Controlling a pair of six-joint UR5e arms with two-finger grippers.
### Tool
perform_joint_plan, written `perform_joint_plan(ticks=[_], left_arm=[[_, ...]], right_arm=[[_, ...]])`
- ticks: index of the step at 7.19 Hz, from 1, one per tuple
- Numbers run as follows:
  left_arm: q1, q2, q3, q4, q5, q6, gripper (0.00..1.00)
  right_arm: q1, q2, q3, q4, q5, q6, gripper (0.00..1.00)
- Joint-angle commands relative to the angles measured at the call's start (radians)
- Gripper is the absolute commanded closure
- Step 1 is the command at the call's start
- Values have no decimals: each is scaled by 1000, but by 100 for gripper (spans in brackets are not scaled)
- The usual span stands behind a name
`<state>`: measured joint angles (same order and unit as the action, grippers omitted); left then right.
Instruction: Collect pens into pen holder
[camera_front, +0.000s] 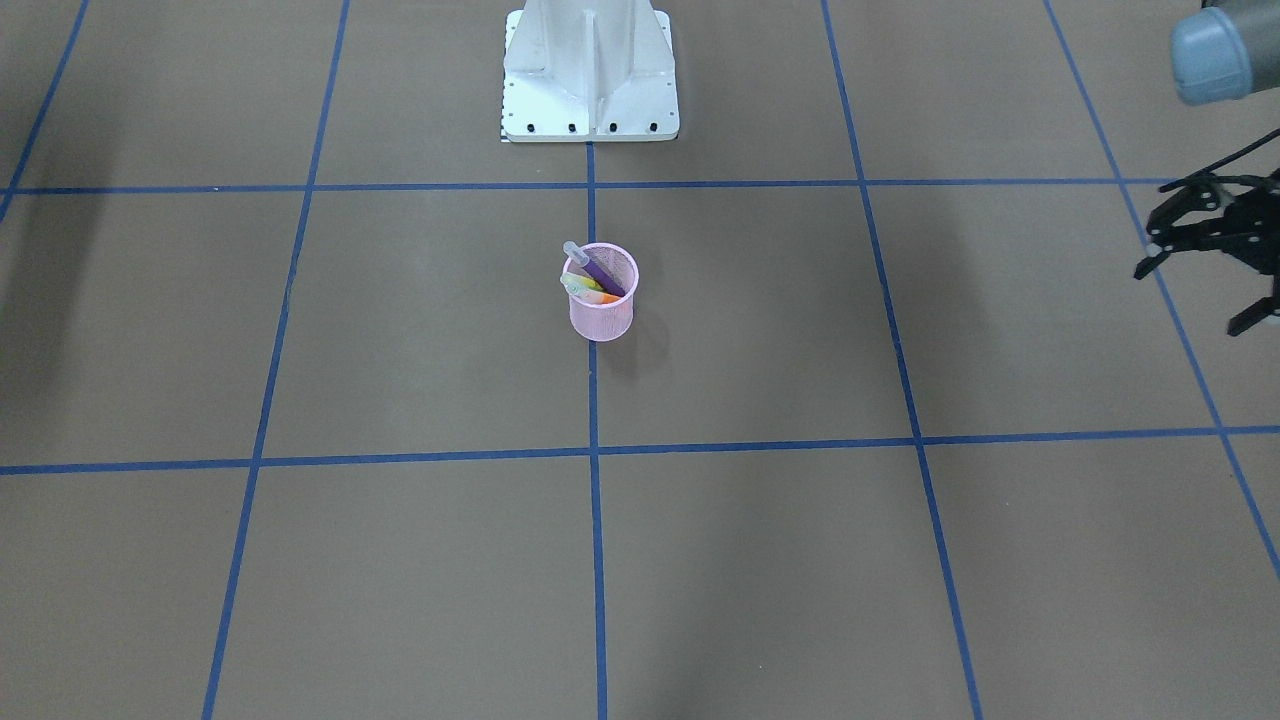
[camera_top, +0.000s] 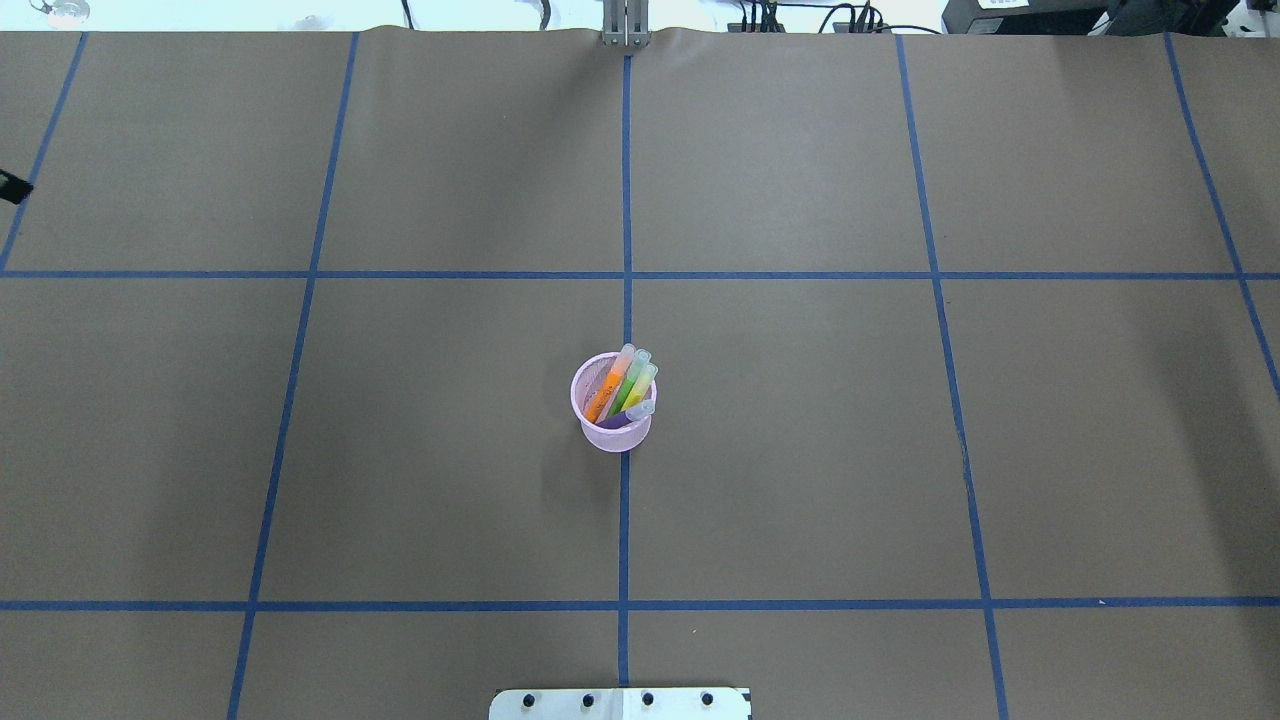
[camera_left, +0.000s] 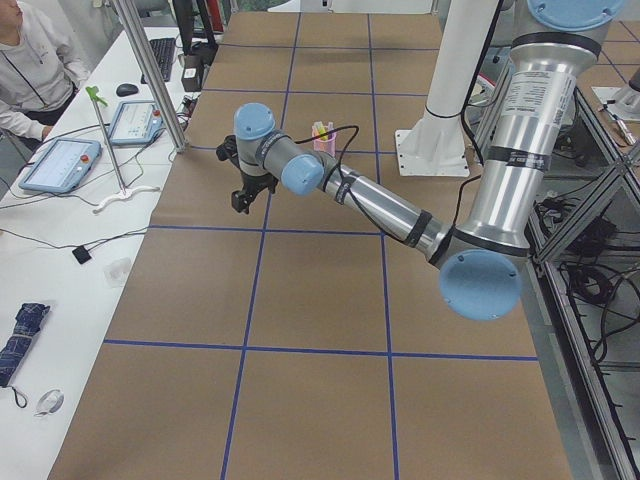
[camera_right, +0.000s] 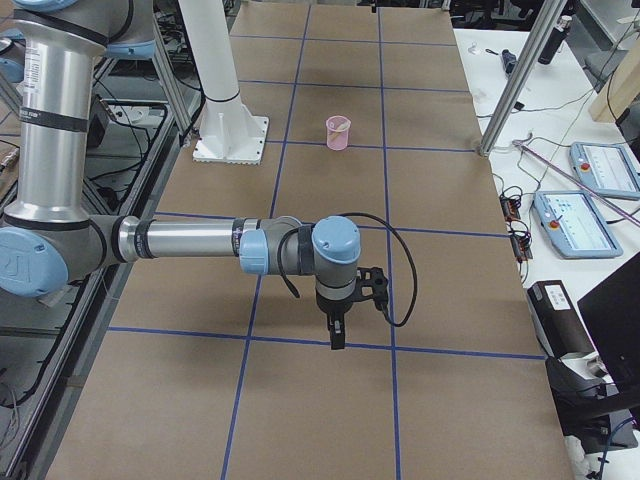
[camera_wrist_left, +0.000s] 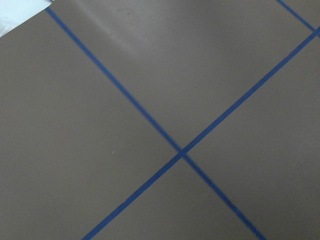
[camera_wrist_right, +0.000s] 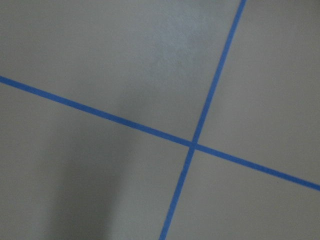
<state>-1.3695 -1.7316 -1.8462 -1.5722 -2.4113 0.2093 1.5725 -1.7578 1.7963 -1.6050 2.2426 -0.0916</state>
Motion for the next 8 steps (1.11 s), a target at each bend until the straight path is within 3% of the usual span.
perform_joint_plan(ticks=[1,3,6,8], left_arm=[[-136,124,54,125,50,76,0],[-189,267,103,-1,55,96,0],[-223,360,87,-15,145,-103,0],[-223,392,85,-58,146,-108,0]], right_arm=[[15,-29,-6,-10,-5,1,1],[14,24,-20,-19,-29,6,1],[14,29,-23,-15,-21,7,1],[14,31,-25,-13,-20,6,1]])
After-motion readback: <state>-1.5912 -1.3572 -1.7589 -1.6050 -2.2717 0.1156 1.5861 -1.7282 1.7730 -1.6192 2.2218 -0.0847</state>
